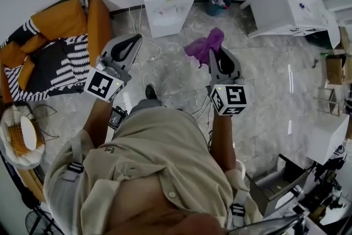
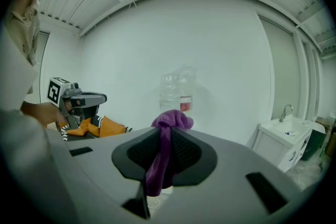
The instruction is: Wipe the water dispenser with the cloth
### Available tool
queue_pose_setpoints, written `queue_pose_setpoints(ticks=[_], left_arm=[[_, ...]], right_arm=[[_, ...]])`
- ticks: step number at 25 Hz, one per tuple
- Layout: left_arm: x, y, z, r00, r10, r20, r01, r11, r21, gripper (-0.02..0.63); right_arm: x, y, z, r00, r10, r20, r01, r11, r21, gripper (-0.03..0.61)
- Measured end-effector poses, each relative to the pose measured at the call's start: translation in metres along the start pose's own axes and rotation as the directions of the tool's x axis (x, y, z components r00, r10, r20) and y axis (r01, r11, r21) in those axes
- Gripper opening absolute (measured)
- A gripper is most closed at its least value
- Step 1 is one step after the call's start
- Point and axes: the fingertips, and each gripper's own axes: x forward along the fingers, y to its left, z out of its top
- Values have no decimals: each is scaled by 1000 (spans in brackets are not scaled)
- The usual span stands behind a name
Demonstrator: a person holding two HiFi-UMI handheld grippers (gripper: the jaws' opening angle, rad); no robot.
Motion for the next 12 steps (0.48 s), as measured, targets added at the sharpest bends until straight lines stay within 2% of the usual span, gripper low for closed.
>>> queue_pose_setpoints(ticks=[6, 12], left_arm=[[8, 39, -19, 1000, -9, -15, 9, 1000, -23, 15], [8, 75, -45, 993, 76, -93, -84, 993, -85, 15]], right_arm=[[51, 7, 5, 999, 9, -31, -9, 1000, -22, 72], [111, 5, 5, 997, 68, -42, -69, 997, -32, 74]])
